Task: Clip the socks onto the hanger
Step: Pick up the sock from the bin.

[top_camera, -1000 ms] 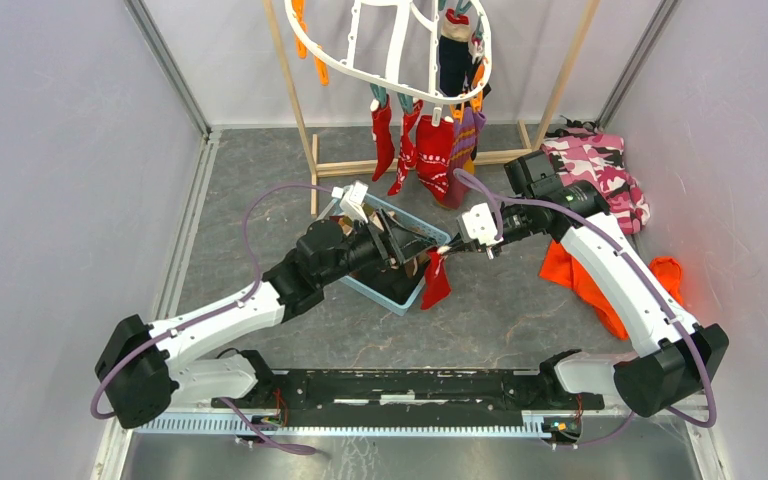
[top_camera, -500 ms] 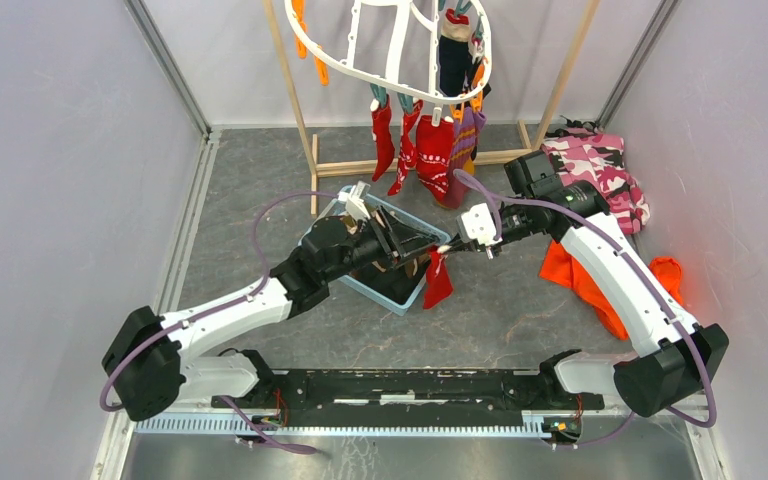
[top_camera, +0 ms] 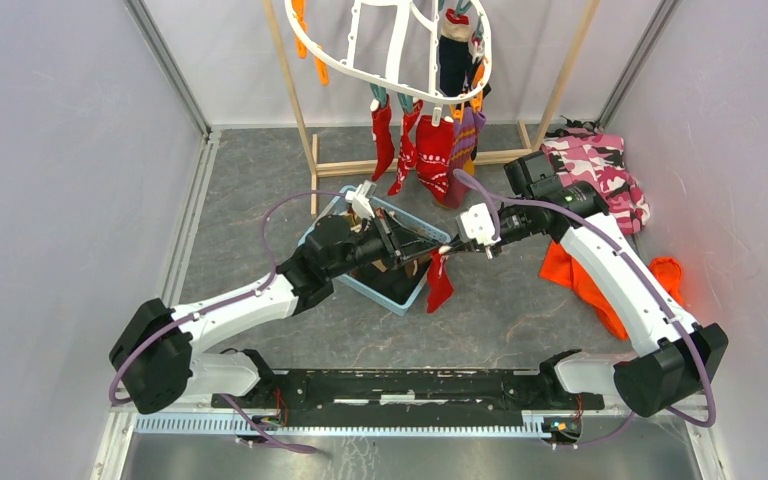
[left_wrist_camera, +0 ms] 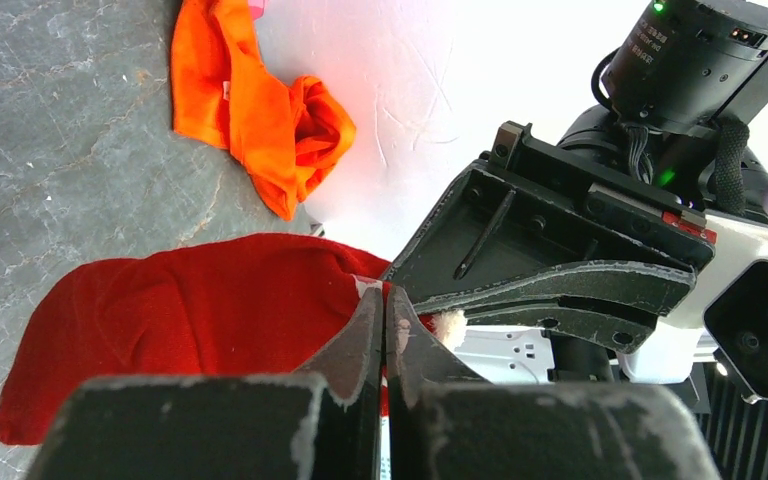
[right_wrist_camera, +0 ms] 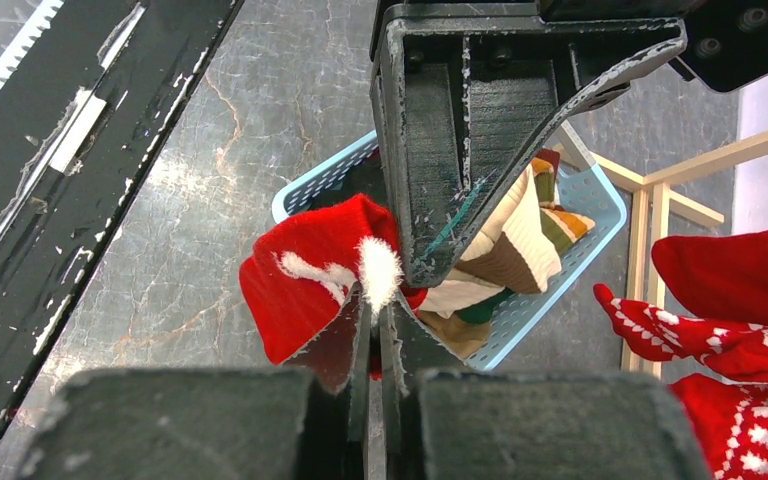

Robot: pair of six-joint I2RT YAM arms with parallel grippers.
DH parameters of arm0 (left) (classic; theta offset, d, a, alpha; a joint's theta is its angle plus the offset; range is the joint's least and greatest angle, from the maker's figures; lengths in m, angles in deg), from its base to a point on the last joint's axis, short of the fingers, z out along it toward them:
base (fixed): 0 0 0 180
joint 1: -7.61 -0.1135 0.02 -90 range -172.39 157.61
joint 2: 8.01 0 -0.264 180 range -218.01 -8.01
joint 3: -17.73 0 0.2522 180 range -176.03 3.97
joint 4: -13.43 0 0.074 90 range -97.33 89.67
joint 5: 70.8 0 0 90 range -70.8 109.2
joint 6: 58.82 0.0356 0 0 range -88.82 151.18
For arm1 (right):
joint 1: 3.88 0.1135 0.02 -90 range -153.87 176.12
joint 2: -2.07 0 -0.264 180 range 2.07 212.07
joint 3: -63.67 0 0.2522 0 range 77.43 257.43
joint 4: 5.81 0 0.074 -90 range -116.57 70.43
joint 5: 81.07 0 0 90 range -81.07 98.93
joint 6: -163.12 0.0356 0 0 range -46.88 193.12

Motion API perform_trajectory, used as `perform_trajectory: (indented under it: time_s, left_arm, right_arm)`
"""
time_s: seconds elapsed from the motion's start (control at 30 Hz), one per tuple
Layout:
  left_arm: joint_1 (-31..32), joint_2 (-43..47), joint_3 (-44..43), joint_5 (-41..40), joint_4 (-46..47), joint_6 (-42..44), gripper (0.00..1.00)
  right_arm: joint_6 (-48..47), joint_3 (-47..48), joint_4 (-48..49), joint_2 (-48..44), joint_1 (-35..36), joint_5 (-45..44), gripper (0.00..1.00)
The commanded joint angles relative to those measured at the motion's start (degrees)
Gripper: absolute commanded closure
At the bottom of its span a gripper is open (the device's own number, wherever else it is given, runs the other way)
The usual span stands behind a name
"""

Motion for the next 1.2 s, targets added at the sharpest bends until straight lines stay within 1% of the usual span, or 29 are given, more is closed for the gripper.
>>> perform_trajectory:
  time_s: [0.0, 0.13, 0.23, 0.53, 0.73, 0.87, 1.0, 1.13, 1.17]
  left_arm:
    - [-0.3, 0.8, -0.7, 2.2, 4.8, 3.6, 0.98]
    - [-0.7, 2.3, -0.8, 2.1, 4.9, 10.0, 0.98]
    - [-0.8, 3.4, -1.1, 1.5, 4.5, 15.4, 0.98]
    - [-0.9, 4.7, -2.8, 1.9, 1.4, 28.8, 0.98]
    - [-1.1, 6.6, -3.8, 1.1, -1.6, 38.9, 0.98]
    - [-1.1, 8.8, -3.1, 1.7, -3.9, 49.3, 0.98]
    - [-1.1, 11.6, -2.9, 3.3, -6.4, 62.0, 0.98]
    - [-1.1, 13.4, -3.6, 5.1, -8.3, 72.3, 0.98]
    - [-1.1, 13.5, -3.8, 5.4, -8.5, 73.3, 0.98]
  right_arm:
    - [0.8, -0.5, 1.6, -0.4, 0.3, 0.3, 0.96]
    - [1.7, -1.2, 2.0, -0.8, 0.3, 0.5, 0.94]
    - [3.0, -1.7, 2.8, -0.9, 0.2, 1.5, 0.89]
    - [7.6, -2.1, 5.0, -0.3, 0.2, 3.2, 0.66]
    - [11.1, -1.7, 5.8, -0.2, -0.9, 5.2, 0.46]
    - [13.8, -0.8, 5.9, -0.1, -3.7, 9.0, 0.35]
    - [19.4, -1.8, 9.1, -0.9, -6.5, 12.4, 0.27]
    - [29.4, -6.2, 17.4, -2.1, -6.9, 12.2, 0.22]
    - [32.4, -7.4, 19.7, -2.4, -6.8, 12.4, 0.21]
